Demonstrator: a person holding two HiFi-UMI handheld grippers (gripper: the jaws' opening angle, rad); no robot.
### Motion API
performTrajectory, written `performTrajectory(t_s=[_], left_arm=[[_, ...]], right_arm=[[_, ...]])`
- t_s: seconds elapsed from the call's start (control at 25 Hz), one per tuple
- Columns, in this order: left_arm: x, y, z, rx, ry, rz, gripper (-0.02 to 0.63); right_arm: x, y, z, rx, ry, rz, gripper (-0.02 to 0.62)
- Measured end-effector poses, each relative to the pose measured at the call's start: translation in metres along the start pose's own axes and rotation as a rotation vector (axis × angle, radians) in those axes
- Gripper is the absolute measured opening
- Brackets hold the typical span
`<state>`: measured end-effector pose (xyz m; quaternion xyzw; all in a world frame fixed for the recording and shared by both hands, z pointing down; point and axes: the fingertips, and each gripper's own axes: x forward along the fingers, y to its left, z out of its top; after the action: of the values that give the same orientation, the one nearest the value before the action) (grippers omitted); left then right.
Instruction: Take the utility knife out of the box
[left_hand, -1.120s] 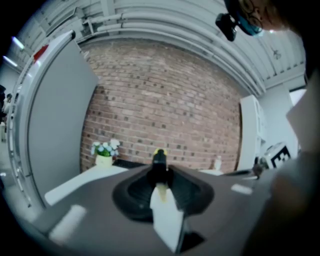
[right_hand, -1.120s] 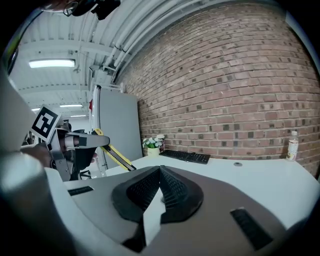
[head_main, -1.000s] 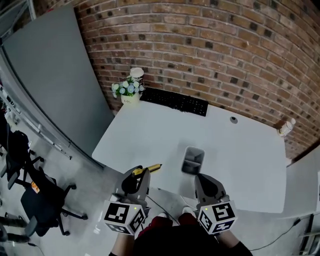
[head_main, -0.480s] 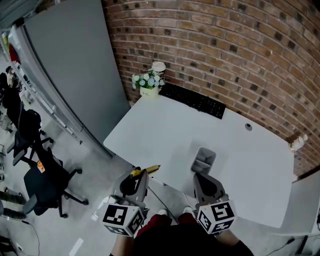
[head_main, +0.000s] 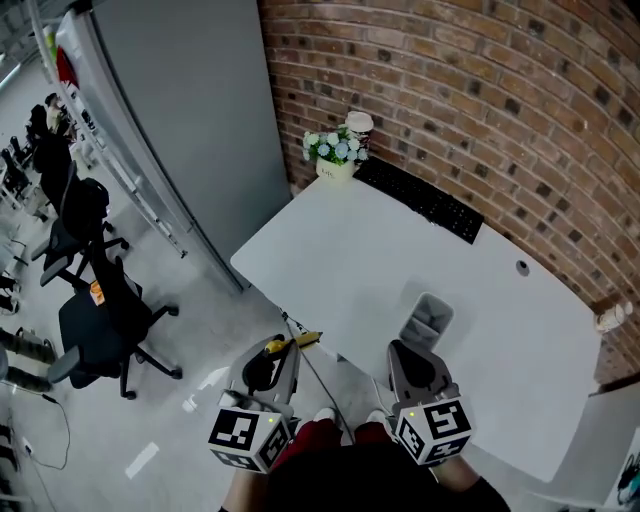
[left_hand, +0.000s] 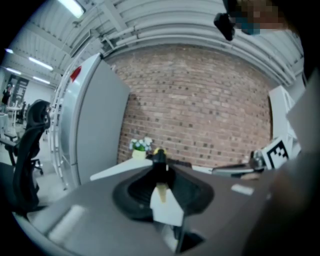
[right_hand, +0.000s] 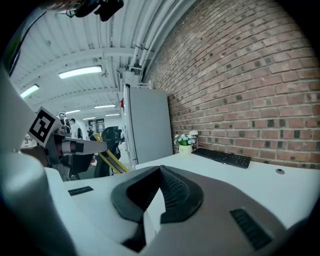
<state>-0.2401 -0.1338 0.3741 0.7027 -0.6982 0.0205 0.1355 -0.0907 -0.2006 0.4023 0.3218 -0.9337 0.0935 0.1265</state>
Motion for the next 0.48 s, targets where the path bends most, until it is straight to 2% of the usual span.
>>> performTrajectory(t_s=[0.24, 0.48], left_arm=[[-0.013, 0.004, -0.016, -0.020, 0.027, 0.044, 0.075], [-0.018, 0.006, -0.024, -0.031, 0.039, 0.062, 0.075]], right_arm=[[0.003, 0.013, -0.001, -0.042, 0.010, 0.059, 0.008], [0.003, 0.017, -0.005, -0.062, 0.024, 0.075, 0.008]])
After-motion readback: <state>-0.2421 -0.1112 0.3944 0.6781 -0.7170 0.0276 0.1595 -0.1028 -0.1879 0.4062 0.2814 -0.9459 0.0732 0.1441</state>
